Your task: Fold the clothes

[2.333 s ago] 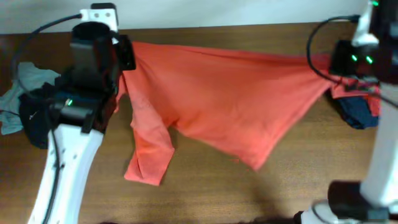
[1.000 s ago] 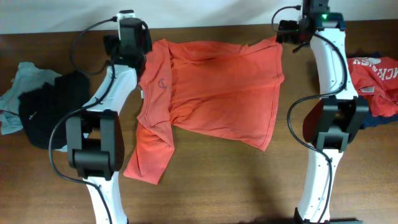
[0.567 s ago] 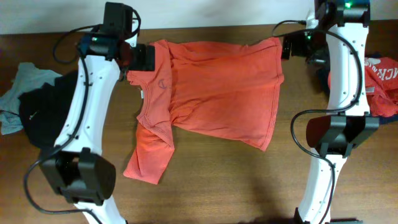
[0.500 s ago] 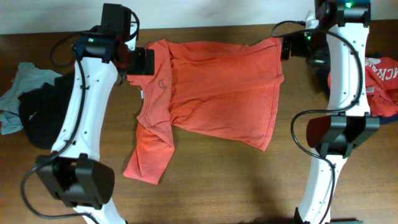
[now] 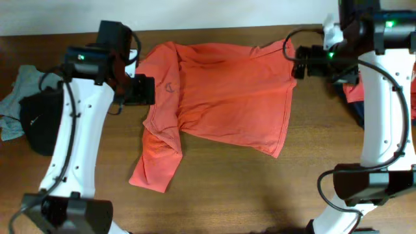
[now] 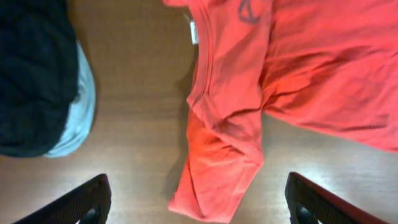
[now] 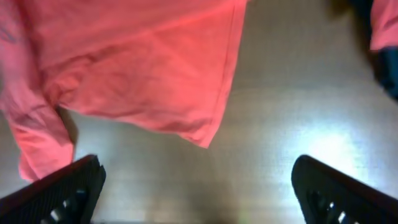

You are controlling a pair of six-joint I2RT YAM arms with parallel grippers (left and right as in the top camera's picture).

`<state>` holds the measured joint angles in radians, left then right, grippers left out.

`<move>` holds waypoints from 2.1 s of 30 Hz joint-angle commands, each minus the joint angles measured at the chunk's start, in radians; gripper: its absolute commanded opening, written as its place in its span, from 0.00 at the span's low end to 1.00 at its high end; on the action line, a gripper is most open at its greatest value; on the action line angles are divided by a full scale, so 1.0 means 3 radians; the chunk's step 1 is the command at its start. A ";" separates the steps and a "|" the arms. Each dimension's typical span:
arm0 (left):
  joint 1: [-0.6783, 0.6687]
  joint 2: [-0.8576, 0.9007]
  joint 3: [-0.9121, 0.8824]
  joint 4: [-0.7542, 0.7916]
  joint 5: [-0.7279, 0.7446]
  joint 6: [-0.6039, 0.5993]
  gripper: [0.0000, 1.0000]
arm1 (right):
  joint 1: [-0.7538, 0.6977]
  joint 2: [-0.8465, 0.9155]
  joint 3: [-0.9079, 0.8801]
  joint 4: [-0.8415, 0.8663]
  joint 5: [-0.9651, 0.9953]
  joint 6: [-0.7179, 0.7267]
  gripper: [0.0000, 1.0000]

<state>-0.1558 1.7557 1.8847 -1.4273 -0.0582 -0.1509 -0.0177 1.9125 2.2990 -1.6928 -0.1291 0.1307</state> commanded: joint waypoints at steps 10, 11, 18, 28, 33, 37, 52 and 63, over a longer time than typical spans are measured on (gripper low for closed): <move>0.0074 0.0010 -0.1665 0.1570 0.0072 -0.0249 0.80 | 0.0019 0.0046 -0.0735 0.0275 0.0108 -0.0076 0.99; 0.0090 0.0010 -0.1728 0.1658 0.0072 -0.0286 0.79 | 0.0018 0.0046 -0.0735 0.0281 0.0108 -0.0075 0.99; 0.0102 0.0018 -0.2239 0.2247 0.0332 -0.0418 0.65 | 0.0018 0.0046 -0.0735 0.0285 0.0108 -0.0075 0.99; 0.0100 0.0019 -0.2538 0.2591 0.0356 -0.0418 0.53 | 0.0018 0.0046 -0.0735 0.0282 0.0107 -0.0072 1.00; 0.0099 0.0019 -0.2621 0.2697 0.0281 -0.0417 0.47 | 0.0018 0.0046 -0.0735 0.0284 0.0107 -0.0072 0.99; 0.0099 0.0027 -0.2631 0.2752 0.0282 -0.0418 0.40 | 0.0018 0.0046 -0.0735 0.0282 0.0106 -0.0071 1.00; 0.0099 0.0314 -0.2641 0.2815 0.0284 -0.0418 0.33 | 0.0018 0.0046 -0.0735 0.0256 0.0106 -0.0071 1.00; 0.0103 0.0309 -0.2488 0.2932 0.0295 -0.0417 0.19 | 0.0018 0.0046 -0.0735 0.0259 0.0107 -0.0074 1.00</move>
<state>-0.1284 1.8408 1.1019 -0.5377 0.0338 -0.2760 -0.0177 1.9347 2.0800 -1.6154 -0.1093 0.1150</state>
